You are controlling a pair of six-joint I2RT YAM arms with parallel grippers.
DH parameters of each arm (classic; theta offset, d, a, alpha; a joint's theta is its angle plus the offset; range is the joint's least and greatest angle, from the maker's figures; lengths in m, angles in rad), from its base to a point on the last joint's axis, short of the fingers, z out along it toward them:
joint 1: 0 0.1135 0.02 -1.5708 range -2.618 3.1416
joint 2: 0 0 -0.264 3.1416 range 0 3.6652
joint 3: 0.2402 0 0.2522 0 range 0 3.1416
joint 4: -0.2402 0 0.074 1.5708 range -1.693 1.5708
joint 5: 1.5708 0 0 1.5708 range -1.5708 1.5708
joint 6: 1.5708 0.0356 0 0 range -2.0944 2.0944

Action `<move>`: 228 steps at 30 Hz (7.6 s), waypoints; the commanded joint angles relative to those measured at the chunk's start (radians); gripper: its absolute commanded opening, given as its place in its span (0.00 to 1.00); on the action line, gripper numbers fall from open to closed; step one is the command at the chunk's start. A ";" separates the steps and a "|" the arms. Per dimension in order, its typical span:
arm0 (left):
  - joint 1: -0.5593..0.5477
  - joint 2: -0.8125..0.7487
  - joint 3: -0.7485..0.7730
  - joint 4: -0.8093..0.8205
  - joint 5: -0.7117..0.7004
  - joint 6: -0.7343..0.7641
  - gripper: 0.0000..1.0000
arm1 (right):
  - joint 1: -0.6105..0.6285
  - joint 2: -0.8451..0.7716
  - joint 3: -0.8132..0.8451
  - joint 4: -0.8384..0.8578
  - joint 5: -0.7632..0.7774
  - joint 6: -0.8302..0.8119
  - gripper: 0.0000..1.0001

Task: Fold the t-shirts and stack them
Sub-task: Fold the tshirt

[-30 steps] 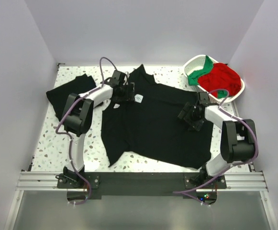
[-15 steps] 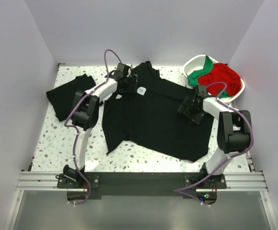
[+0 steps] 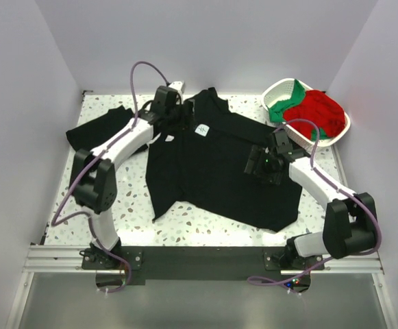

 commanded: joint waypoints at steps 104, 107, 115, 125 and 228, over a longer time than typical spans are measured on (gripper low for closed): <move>-0.182 -0.704 -0.864 -0.119 -0.155 -0.383 0.07 | 0.011 0.012 0.066 -0.079 -0.063 0.003 0.84; -0.171 -0.790 -0.834 -0.168 -0.140 -0.427 0.00 | 0.013 0.002 0.060 -0.087 -0.055 0.001 0.84; 0.180 -0.889 -1.003 -0.069 0.095 -0.383 0.05 | 0.013 -0.009 0.024 -0.082 -0.048 0.001 0.85; 0.277 -0.703 -0.917 0.022 -0.008 -0.270 0.24 | 0.013 -0.011 0.024 -0.081 -0.054 -0.004 0.85; 0.353 -0.559 -0.747 0.119 0.147 -0.216 0.00 | -0.145 -0.153 -0.292 -0.102 0.121 0.066 0.51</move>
